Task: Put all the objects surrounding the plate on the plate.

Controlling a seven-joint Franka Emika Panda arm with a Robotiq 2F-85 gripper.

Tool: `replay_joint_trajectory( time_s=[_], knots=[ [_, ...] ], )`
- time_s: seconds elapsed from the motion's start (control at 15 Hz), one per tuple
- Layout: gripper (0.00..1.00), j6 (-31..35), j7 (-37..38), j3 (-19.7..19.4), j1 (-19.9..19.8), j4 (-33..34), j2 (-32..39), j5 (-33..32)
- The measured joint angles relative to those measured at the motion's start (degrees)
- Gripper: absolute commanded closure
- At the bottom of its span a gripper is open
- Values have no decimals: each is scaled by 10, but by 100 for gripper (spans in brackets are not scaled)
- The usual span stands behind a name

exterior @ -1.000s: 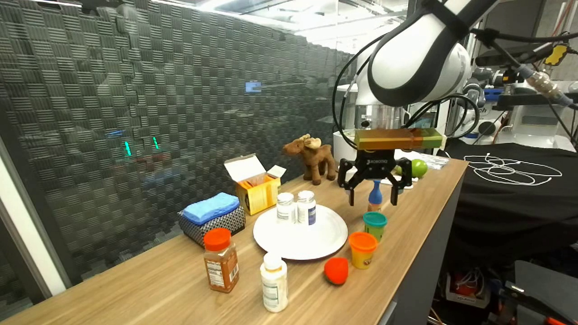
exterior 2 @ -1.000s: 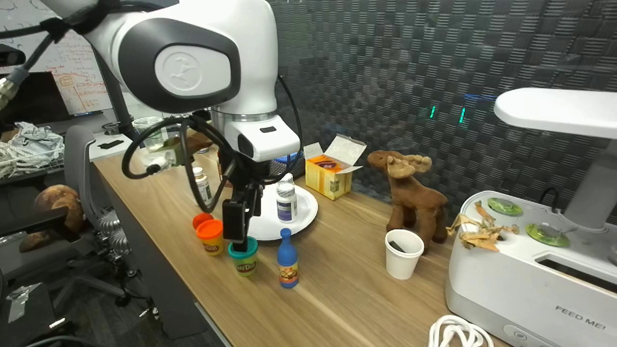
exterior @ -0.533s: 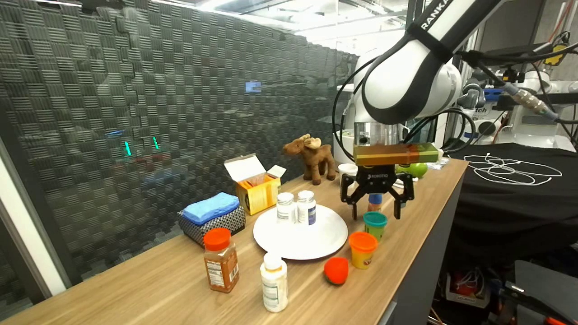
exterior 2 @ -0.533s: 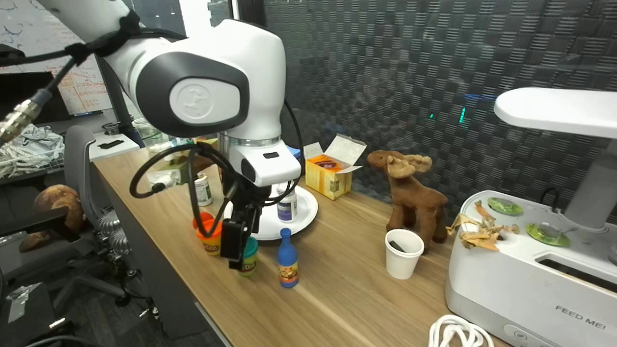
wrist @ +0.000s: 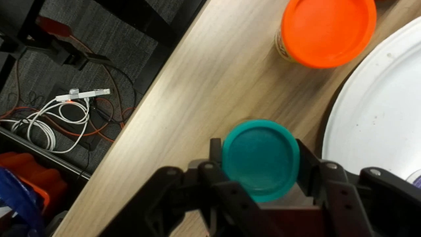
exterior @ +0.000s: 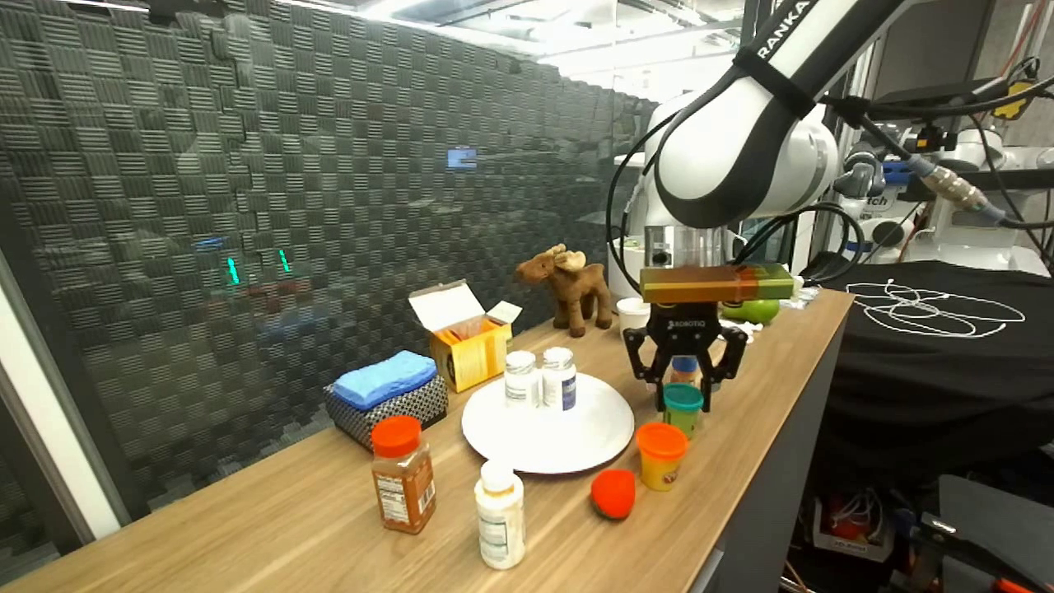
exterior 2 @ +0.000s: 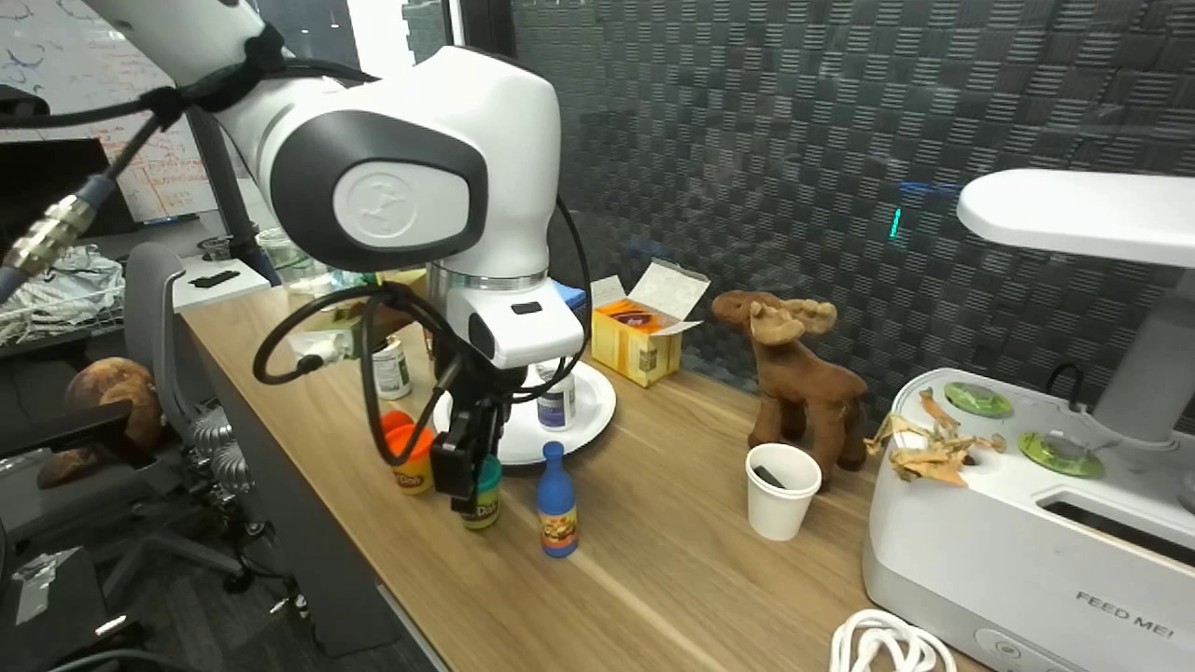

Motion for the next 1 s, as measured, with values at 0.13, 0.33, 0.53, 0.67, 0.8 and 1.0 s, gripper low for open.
replay_joint_trajectory(
  time_s=[0.13, 0.33, 0.53, 0.67, 0.8, 1.0],
  knots=[
    [72, 0, 5, 0, 1, -1, -11, 0],
    [72, 3, 5, 3, 5, 0, -34, 0],
    [72, 9, -1, 9, 10, 11, -49, 0],
    [72, 13, -19, 17, 12, 26, -45, 1],
    [72, 14, -44, 25, 14, 43, -29, 5],
    [72, 14, -72, 32, 21, 75, 12, 6]
  ],
)
